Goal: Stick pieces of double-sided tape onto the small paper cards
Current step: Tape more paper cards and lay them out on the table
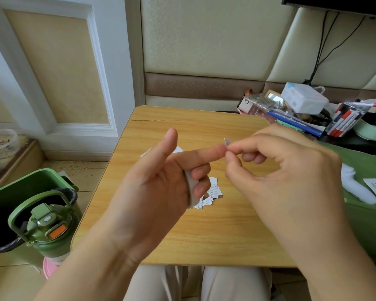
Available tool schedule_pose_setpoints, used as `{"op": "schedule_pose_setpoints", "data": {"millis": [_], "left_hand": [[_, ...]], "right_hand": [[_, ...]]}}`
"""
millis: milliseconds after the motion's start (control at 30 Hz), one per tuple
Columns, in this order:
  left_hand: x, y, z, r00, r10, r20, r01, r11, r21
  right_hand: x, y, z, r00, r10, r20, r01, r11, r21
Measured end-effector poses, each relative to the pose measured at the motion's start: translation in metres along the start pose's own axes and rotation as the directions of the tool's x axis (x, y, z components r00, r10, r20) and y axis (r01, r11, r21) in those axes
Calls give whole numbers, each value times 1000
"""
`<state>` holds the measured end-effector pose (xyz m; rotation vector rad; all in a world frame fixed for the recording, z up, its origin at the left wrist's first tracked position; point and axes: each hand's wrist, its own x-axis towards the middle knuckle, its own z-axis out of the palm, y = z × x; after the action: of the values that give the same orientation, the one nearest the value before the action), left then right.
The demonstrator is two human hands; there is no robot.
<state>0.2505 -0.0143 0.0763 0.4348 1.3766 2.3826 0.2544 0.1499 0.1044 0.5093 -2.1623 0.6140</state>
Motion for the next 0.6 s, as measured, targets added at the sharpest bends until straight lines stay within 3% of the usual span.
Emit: {"op": "schedule_pose_setpoints", "data": {"millis": [300,600], "left_hand": [[2,0,-5,998,-4,60,9,997,-76],[0,1,-7,997,3,74,4,996,-90]], "right_hand": [[2,5,-1,986,134,104,-158,947,281],[2,7,-3,979,130,160,-181,913,366]]}}
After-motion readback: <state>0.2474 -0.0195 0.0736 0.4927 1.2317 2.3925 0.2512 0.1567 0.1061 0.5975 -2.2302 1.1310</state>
